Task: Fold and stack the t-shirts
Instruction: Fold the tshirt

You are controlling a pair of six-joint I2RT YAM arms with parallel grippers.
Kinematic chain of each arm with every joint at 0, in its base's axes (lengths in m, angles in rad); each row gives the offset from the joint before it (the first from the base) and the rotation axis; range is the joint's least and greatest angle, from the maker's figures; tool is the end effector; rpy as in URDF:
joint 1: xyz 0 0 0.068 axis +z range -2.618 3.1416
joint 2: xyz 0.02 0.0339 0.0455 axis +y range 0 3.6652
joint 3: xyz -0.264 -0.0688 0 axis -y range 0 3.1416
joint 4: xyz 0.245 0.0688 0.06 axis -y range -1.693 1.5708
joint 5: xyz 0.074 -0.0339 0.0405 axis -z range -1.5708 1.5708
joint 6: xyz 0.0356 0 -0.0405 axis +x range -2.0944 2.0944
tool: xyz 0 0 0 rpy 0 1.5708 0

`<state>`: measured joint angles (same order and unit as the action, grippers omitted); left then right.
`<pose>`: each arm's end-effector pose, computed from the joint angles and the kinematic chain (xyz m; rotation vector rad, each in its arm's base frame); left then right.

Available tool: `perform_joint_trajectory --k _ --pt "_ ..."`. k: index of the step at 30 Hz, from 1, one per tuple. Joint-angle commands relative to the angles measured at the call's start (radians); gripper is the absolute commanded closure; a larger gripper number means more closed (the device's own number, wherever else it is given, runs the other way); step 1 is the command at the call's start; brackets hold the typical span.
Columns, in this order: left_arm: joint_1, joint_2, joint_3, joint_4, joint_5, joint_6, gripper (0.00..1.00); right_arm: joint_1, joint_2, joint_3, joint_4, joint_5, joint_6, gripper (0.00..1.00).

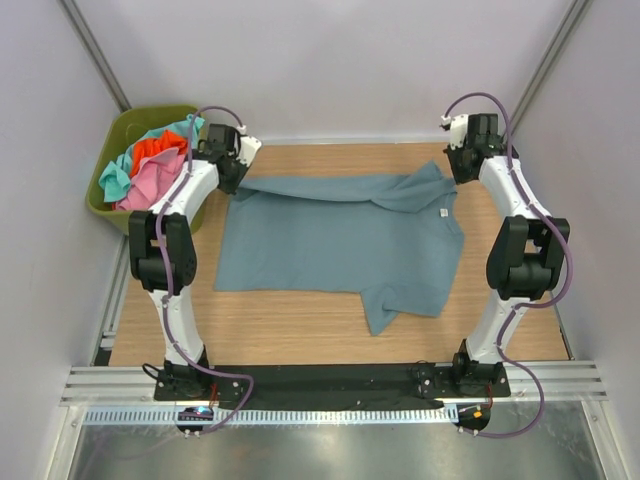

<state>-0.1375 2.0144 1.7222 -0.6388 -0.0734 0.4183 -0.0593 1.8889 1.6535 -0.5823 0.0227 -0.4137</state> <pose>0.4467 -0.0592 0.2510 0.6593 2.4223 0.2076 0.4290 -0.0263 0.2855 -0.4130 2.3672 -0.2491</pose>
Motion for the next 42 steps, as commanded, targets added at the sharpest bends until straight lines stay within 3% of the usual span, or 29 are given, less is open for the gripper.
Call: perform_joint_trajectory --k 1,12,21,30,42 --pt "0.006 -0.057 -0.027 0.013 0.009 -0.024 1.0 0.003 -0.079 -0.024 0.009 -0.01 0.013 0.99" --pt "0.006 -0.068 -0.113 0.016 0.015 -0.05 1.0 0.009 -0.108 -0.003 -0.037 -0.046 0.038 0.99" --pt "0.004 -0.049 -0.133 0.018 0.02 -0.061 1.0 0.044 -0.139 -0.159 -0.022 -0.04 0.035 0.99" --pt "0.006 -0.046 -0.154 0.018 0.021 -0.064 1.0 0.056 -0.172 -0.113 -0.053 -0.055 0.053 0.99" --pt "0.004 -0.013 -0.161 -0.018 -0.022 -0.087 1.0 0.059 -0.105 -0.248 0.012 -0.027 0.019 0.99"
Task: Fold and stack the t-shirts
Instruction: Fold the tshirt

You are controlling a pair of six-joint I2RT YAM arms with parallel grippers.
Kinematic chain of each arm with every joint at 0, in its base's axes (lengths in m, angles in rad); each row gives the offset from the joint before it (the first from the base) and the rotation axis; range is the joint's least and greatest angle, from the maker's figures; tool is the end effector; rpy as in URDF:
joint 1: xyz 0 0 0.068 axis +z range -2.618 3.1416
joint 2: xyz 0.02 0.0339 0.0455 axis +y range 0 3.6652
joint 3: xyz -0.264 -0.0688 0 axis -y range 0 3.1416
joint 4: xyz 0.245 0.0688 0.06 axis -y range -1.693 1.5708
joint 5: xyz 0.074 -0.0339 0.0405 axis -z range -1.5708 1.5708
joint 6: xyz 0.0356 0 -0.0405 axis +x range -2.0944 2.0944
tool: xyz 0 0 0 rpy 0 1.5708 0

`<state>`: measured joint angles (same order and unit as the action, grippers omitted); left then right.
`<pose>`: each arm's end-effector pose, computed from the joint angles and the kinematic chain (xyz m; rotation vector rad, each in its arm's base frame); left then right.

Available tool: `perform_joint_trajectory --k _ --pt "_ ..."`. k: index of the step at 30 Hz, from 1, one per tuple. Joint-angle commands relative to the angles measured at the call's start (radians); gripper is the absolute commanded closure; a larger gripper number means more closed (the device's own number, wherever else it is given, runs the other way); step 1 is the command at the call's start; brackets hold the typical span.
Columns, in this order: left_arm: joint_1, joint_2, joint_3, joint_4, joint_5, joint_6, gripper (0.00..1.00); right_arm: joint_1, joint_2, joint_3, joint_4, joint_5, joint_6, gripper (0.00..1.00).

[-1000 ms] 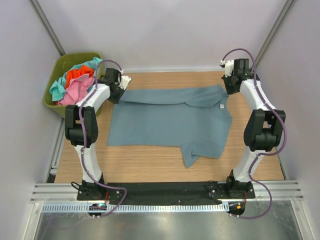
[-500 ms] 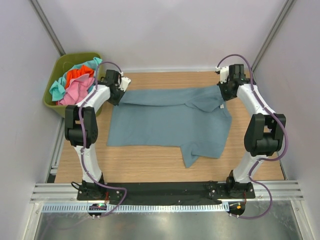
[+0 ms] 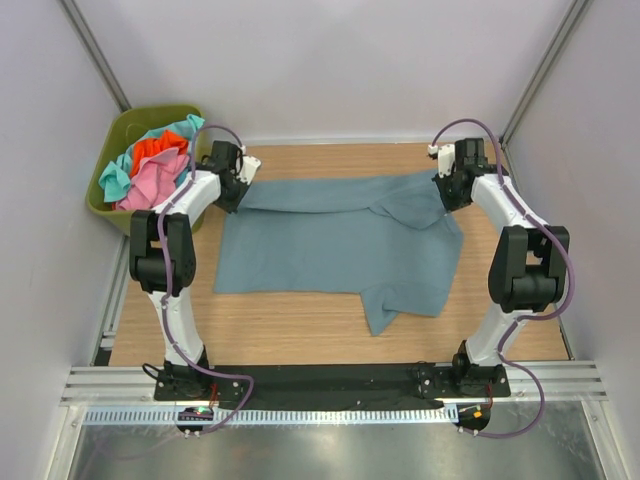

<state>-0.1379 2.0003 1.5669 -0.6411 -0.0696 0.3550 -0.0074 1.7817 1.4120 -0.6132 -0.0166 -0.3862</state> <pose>0.4259 -0.0566 0.2088 0.6240 2.5765 0.1645 0.3862 -0.0023 0.2479 -0.4881 2.5118 -0.1306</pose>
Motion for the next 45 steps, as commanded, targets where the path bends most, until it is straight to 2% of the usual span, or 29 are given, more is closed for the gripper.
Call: perform_joint_trajectory --k 1,18,28,45 --pt "0.004 0.005 -0.007 -0.02 -0.025 -0.027 1.0 0.007 0.007 -0.005 0.041 0.012 -0.008 0.99" --pt "0.003 0.038 -0.047 -0.012 -0.033 -0.048 1.0 0.007 0.015 0.005 0.035 0.014 -0.008 0.99" --pt "0.004 0.046 -0.059 0.021 -0.094 -0.067 1.0 0.007 0.021 0.015 0.032 -0.005 -0.003 0.99" --pt "-0.003 0.057 -0.042 0.004 -0.142 -0.033 1.0 0.007 0.301 0.37 0.043 -0.019 0.043 0.99"
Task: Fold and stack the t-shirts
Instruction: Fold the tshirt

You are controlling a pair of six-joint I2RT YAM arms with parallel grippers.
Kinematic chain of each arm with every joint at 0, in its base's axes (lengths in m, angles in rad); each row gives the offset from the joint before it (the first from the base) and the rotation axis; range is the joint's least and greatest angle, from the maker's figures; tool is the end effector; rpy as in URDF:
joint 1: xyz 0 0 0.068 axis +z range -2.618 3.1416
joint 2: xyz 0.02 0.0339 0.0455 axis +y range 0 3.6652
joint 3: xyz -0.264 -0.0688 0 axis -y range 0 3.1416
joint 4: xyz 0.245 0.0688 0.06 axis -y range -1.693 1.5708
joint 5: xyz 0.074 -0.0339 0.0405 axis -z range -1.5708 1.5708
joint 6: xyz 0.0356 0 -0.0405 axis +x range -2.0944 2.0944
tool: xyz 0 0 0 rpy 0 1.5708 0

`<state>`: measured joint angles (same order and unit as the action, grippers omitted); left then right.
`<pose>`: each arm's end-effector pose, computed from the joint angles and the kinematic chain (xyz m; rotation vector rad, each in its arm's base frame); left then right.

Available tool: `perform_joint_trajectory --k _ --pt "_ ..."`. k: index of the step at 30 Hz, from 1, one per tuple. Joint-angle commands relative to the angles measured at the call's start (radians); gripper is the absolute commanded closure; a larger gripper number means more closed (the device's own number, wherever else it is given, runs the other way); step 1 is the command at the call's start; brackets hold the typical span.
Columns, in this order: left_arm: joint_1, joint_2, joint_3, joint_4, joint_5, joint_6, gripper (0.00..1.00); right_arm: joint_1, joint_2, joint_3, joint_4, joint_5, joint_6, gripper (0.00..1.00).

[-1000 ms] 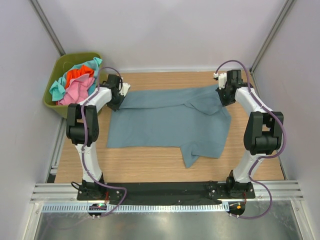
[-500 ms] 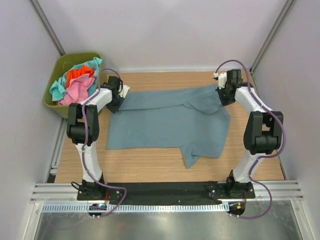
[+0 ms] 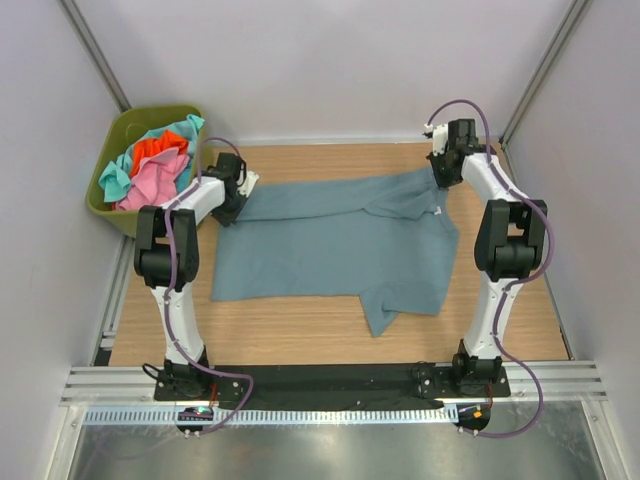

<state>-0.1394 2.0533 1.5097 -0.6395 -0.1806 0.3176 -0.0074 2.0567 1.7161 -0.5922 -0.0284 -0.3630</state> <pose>0.4212 -0.0526 0.1711 0.5767 2.6962 0.2968 0.4595 -0.0024 0.2336 -0.4550 2.4653 -0.1175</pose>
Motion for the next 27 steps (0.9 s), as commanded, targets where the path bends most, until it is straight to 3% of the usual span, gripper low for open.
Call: perform_joint_trajectory --k 1,8,27 --pt "-0.003 0.002 0.015 0.0 -0.031 0.003 1.0 0.007 0.039 0.076 0.029 -0.007 0.021 0.99" --pt "-0.017 0.011 0.012 0.001 -0.04 0.003 1.0 0.053 0.129 0.142 0.063 0.024 0.019 0.99" --pt "-0.026 0.01 0.01 0.004 -0.054 0.006 1.0 0.055 0.181 0.249 0.129 0.168 -0.017 0.99"
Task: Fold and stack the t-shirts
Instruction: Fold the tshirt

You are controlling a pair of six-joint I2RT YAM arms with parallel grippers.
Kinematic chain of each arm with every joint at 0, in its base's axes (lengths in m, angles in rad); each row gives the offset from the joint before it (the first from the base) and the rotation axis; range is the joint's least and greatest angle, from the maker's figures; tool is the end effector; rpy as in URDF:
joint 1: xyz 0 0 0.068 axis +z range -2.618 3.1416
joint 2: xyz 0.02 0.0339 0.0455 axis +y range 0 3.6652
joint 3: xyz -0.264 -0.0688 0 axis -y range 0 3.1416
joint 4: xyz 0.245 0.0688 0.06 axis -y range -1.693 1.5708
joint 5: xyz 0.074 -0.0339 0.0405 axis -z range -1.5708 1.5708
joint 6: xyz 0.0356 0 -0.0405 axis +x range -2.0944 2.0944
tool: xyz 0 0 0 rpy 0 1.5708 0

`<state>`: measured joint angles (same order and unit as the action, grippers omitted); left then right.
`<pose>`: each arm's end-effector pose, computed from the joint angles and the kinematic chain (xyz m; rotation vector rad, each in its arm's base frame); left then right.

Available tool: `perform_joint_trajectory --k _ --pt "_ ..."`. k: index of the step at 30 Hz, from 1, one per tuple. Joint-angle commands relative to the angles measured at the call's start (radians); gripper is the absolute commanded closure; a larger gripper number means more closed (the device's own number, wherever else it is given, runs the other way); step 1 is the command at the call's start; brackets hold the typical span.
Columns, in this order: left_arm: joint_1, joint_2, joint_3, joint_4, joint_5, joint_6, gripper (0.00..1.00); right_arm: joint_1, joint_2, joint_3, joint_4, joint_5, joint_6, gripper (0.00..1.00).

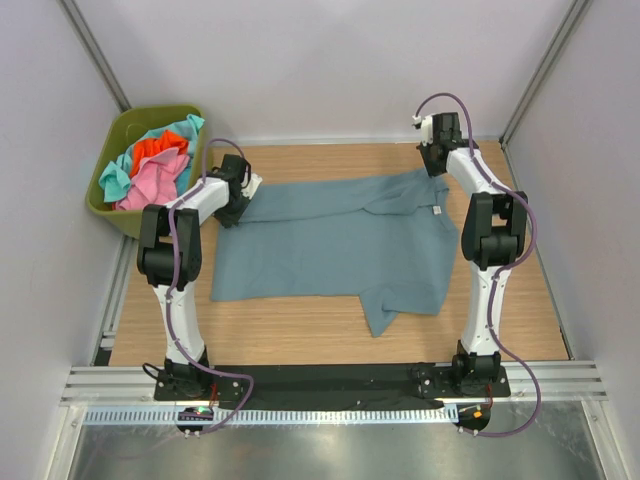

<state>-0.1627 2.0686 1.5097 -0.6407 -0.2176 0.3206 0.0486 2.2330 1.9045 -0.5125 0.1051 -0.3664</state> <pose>0.4207 -0.0613 0.1651 0.6075 2.7023 0.3425 0.5061 0.0209 0.2179 -0.4516 2.3813 -0.2723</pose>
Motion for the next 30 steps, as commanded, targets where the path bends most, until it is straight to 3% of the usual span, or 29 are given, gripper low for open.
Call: perform_joint_trajectory --k 1,21,22,23,26,30 --pt "-0.001 -0.004 0.009 0.006 -0.019 0.005 1.0 -0.001 0.011 0.065 0.052 0.039 -0.014 0.99" --pt "-0.003 0.001 0.018 0.01 -0.023 0.001 1.0 -0.001 0.066 0.116 0.109 0.128 -0.023 0.99" --pt "-0.006 -0.001 0.018 0.009 -0.025 0.002 1.0 -0.003 0.06 0.116 0.112 0.149 -0.017 0.94" --pt "-0.006 -0.001 0.018 0.009 -0.026 0.003 1.0 -0.001 0.054 0.114 0.112 0.159 -0.016 0.68" --pt "-0.005 -0.004 0.02 0.009 -0.026 0.003 1.0 -0.001 -0.013 0.097 0.109 0.169 0.001 0.25" --pt "-0.006 -0.007 0.021 0.009 -0.023 0.0 1.0 -0.004 -0.127 0.068 0.014 0.035 0.092 0.18"
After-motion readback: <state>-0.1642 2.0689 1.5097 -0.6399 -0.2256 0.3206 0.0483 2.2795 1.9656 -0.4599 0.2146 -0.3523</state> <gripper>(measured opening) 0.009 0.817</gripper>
